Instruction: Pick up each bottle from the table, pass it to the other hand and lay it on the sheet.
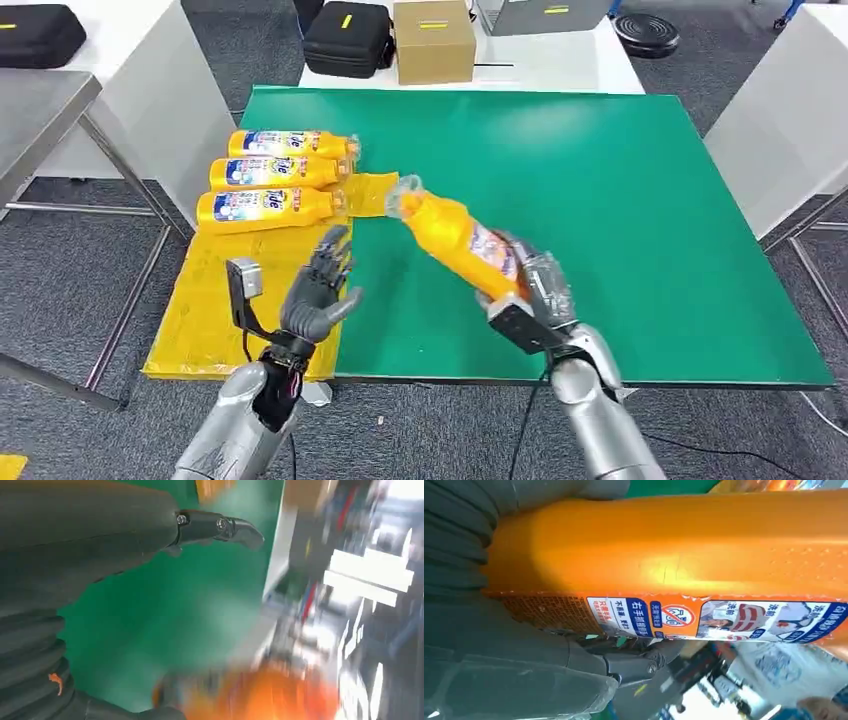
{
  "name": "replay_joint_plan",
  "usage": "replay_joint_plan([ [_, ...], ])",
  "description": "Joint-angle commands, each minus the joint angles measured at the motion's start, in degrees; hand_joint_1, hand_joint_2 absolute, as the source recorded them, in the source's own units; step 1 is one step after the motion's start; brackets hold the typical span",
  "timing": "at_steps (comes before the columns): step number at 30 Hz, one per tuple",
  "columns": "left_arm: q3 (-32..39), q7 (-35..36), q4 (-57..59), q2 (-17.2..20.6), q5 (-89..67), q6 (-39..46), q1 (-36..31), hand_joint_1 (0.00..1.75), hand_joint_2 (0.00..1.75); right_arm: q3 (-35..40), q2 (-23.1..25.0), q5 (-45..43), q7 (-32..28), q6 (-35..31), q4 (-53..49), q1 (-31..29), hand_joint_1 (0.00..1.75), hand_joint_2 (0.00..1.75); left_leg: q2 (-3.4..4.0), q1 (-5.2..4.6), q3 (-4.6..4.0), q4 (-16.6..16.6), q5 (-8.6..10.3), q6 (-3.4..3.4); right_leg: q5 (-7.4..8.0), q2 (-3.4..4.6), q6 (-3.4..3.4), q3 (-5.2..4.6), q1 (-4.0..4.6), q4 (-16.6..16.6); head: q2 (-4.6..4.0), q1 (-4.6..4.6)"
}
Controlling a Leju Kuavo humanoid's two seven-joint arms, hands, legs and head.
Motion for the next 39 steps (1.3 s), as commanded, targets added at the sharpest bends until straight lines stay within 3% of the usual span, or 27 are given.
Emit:
replay_joint_plan([
  [1, -5.7, 3.5, -0.5, 4.8, 4.3, -8.3, -2.8, 0.0, 1.75, 4.1, 2.9, -0.9, -1.7, -2.6, 14.3, -5.9, 1.75, 1.75, 0.17, 0.13, 0.39, 0.0, -0.17, -0.17, -0.11, 0.13, -0.15, 0.35, 0.13, 0.0, 0.0, 0.02],
  [7, -6.7, 5.0, -0.6, 4.7, 7.7, -11.7, -3.7, 0.0, 1.75, 3.9, 3.2, -1.3, -1.4, -1.7, 13.3, -5.4, 1.75, 1.75, 0.07, 0.07, 0.16, 0.0, -0.08, -0.09, -0.05, 0.05, -0.07, 0.15, 0.06, 0.0, 0.0, 0.02],
  [27, -7.4, 5.4, 0.2, 3.6, 6.6, -9.8, -5.5, 0.0, 1.75, 7.1, 5.9, -1.1, -2.0, -0.8, 16.6, -6.4, 1.75, 1.75, 0.12, 0.09, 0.19, 0.0, -0.12, -0.12, -0.08, 0.09, -0.1, 0.18, 0.09, 0.0, 0.0, 0.02],
  [39, -7.4, 0.3, 5.3, 1.7, -7.3, 8.7, -7.8, 0.0, 1.75, 9.5, 5.8, -2.8, -2.0, -2.4, 13.0, -5.8, 1.75, 1.75, -0.03, 0.07, 0.19, 0.0, -0.08, -0.1, -0.1, -0.06, -0.07, 0.19, 0.07, 0.0, 0.0, 0.02],
])
